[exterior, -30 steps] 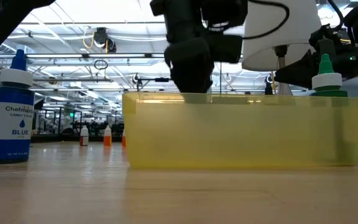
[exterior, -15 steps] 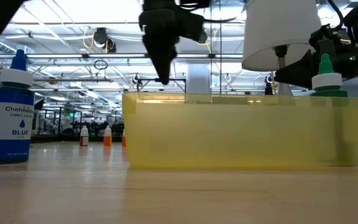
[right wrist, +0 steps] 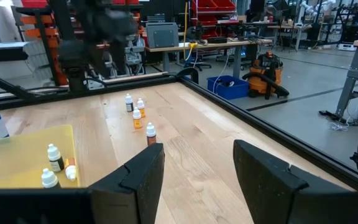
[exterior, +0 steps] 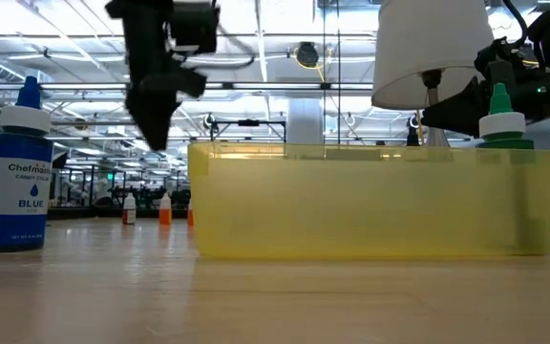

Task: Pick & Place food coloring
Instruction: Put the small black food coloring bottle into the yellow bin

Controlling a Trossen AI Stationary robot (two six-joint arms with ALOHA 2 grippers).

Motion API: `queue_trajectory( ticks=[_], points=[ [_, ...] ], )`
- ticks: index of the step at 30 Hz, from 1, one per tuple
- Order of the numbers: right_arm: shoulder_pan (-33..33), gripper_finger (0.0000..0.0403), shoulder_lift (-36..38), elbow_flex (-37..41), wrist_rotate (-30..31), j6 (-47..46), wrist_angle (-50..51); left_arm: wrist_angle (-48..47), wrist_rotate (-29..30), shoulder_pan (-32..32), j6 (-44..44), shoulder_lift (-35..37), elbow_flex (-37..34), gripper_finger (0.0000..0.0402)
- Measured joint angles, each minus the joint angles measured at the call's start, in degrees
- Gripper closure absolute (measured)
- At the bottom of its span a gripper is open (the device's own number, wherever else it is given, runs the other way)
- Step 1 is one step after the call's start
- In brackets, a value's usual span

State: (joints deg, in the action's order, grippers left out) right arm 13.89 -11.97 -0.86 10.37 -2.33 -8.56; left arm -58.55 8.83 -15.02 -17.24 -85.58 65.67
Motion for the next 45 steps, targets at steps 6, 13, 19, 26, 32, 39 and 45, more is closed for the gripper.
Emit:
queue_trajectory(
  ticks=[6,13,19,26,32,39,45],
  points=[
    [0.0,0.0222,0.0,0.0,0.0,0.0,0.0,0.7,-1.06,-5.03,-1.9,0.13,-5.43,0.0154],
    [0.0,0.0222,0.0,0.01,0.0,0.0,0.02,3.92,-2.84,-7.8,0.44,0.11,-10.29,0.0134],
    [0.0,0.0222,0.0,0.01,0.01,0.01,0.0,8.54,-2.83,-10.13,1.06,0.09,-14.39,0.0133],
    [0.0,0.0222,0.0,0.01,0.01,0.0,0.01,15.37,-2.88,-12.12,2.98,0.09,-18.09,0.0133],
    [0.0,0.0222,0.0,0.0,0.0,0.0,0.02,16.77,-4.34,-12.49,3.68,0.09,-18.56,0.0133],
    [0.0,0.0222,0.0,0.0,0.0,0.0,0.0,16.74,-5.88,-12.51,3.61,0.09,-18.56,0.0133],
    [0.0,0.0222,0.0,0.0,0.0,0.0,0.01,16.63,-5.76,-12.49,3.21,0.09,-18.56,0.0133]
  ],
)
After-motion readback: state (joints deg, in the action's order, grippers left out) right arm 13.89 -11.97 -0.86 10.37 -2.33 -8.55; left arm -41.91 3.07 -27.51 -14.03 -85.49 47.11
